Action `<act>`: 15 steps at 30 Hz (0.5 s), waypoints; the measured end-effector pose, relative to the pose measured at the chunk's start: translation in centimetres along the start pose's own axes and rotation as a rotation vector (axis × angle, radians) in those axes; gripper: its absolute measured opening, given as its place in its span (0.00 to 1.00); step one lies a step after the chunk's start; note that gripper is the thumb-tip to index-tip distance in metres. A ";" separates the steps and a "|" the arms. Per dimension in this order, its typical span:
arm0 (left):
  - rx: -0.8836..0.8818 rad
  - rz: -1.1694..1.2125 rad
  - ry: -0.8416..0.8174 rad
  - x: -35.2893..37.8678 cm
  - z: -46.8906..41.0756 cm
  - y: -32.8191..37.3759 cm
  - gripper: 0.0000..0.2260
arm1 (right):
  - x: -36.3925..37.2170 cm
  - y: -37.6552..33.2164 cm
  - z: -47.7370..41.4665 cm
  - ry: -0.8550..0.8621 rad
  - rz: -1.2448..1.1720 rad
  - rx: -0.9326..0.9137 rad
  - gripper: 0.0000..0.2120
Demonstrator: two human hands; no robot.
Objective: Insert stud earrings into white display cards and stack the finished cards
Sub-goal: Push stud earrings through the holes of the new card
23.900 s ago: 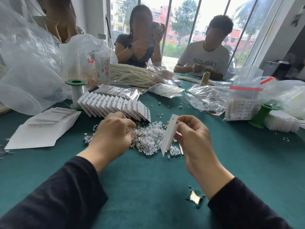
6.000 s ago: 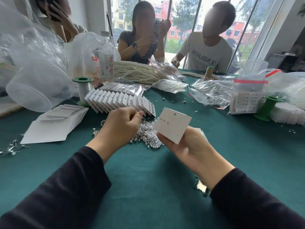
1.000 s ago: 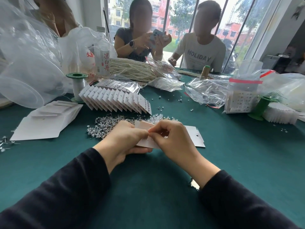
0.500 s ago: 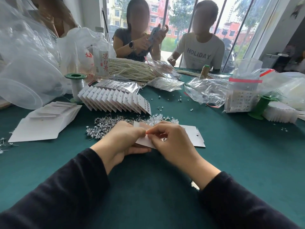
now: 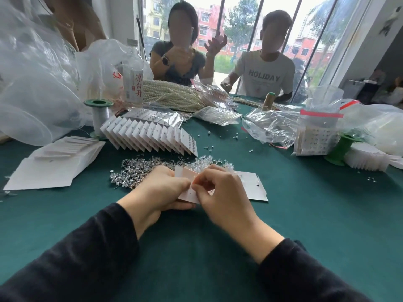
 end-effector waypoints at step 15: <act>0.012 -0.028 0.006 0.0 0.2 0.2 0.10 | 0.5 0.3 -0.1 -0.030 0.006 0.050 0.03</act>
Point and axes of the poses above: each hand's wrist, its own z-axis away from the middle knuckle, its own x-axis out of the palm, y = z × x, the point moved 7 cm from there along -z, towards the middle knuckle, and after that the axes turned 4 degrees about -z, right-handed, at the moved point
